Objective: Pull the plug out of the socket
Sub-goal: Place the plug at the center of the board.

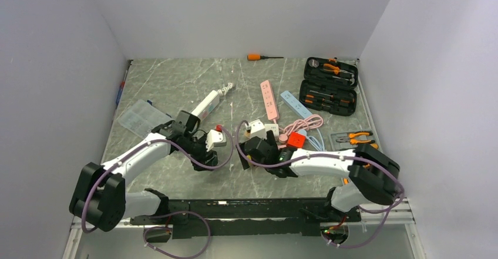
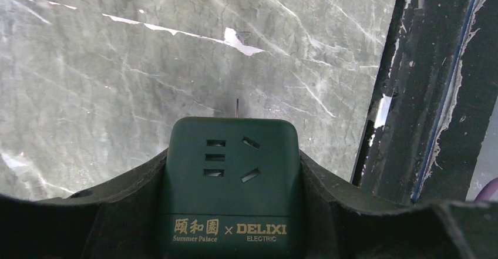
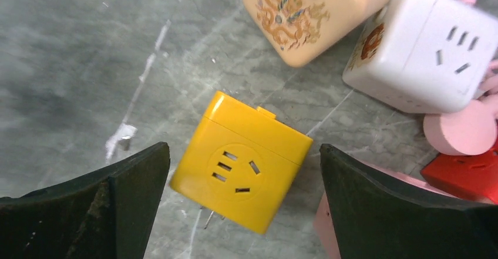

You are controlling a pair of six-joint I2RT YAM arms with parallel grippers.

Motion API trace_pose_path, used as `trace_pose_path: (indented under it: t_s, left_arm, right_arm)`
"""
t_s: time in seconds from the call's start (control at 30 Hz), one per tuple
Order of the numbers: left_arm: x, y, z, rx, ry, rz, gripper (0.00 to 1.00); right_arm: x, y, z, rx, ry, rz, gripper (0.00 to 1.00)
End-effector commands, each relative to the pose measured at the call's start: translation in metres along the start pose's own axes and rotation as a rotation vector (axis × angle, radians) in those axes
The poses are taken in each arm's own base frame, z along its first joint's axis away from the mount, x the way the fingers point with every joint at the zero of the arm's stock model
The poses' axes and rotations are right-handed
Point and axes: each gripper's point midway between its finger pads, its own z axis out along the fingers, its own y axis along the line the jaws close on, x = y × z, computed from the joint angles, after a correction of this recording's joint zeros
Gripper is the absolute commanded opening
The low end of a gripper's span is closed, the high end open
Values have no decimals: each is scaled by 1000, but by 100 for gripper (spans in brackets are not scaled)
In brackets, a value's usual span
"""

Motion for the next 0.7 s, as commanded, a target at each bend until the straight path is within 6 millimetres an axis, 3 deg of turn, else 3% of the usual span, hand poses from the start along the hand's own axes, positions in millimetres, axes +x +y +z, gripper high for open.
trace_pose_path:
  t_s: [0.0,0.2,0.33,0.47,0.67]
  left_arm:
    - [-14,11,7,-34,-37,-7,1]
    - [-24,20,14,-38,-41,-10,4]
    - [-29,32,25,-76,-14,-16,10]
    - [-29,47,38,-122,40,-46,16]
    - [-30,54,60,-121,132,-55,16]
  right_arm:
    - [-45,4,-27,-43,-124,120,100]
    - [-100,-14,-81,-50,-264,229,99]
    - [-114,-44,-104,38,-285,288,96]
    - [-104,-61,-114,86,-260,335,94]
    - [-67,-75,-119,107,-195,430,94]
